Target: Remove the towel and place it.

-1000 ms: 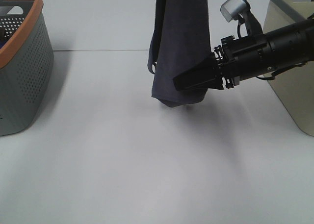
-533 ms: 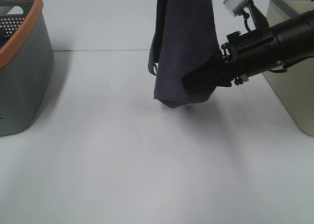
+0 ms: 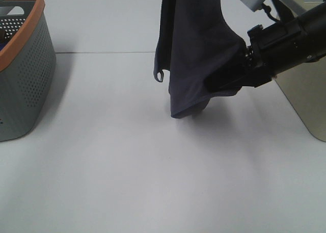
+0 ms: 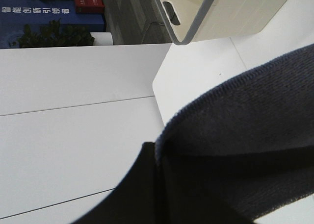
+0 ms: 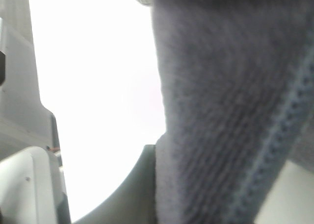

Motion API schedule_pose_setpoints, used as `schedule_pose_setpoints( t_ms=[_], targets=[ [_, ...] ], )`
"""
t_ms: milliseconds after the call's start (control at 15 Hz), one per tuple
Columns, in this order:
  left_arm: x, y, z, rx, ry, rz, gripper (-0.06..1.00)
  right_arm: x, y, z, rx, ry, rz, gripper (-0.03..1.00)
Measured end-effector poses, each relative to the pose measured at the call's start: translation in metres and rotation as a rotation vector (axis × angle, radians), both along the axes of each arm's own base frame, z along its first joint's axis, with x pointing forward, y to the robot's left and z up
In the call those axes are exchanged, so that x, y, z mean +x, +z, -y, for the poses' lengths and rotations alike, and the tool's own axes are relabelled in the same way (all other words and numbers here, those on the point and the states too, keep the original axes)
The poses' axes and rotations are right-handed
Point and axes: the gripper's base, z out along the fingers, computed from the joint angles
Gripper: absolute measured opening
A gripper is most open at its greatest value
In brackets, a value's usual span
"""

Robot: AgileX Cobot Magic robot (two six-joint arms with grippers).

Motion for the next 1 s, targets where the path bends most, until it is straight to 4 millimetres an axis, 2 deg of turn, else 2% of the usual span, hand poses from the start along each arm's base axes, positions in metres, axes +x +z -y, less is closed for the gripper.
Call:
schedule_pose_setpoints(
  t_ms=[200,333,467,600,733,800,867,1000],
  targets=[
    [0.008,-0.004,-0.007,-0.056,0.059,-0.077,0.00,-0.006,0.020,0.004,-0.019,-0.035,0.068,0.02],
    [0.016,-0.007,-0.014,-0.152,0.141,-0.184,0.00,-0.011,0.035,0.007,-0.023,-0.098,0.108,0.02],
    [0.021,-0.007,-0.021,-0.257,0.219,-0.289,0.00,-0.009,0.040,0.011,-0.045,-0.163,0.137,0.02],
    [0.023,-0.008,-0.023,-0.311,0.277,-0.345,0.00,-0.008,0.038,0.016,-0.124,-0.150,0.183,0.02],
    [0.028,-0.015,-0.023,-0.335,0.333,-0.383,0.00,0.001,0.043,0.022,-0.224,-0.139,0.297,0.02],
    [0.033,-0.021,-0.023,-0.322,0.361,-0.386,0.00,0.008,0.050,0.025,-0.252,-0.161,0.370,0.02],
    [0.044,-0.039,-0.019,-0.311,0.408,-0.421,0.00,0.021,0.069,0.027,-0.276,-0.201,0.502,0.02],
    [0.054,-0.052,-0.013,-0.340,0.428,-0.425,0.00,0.038,0.081,0.026,-0.284,-0.196,0.570,0.02]
  ],
)
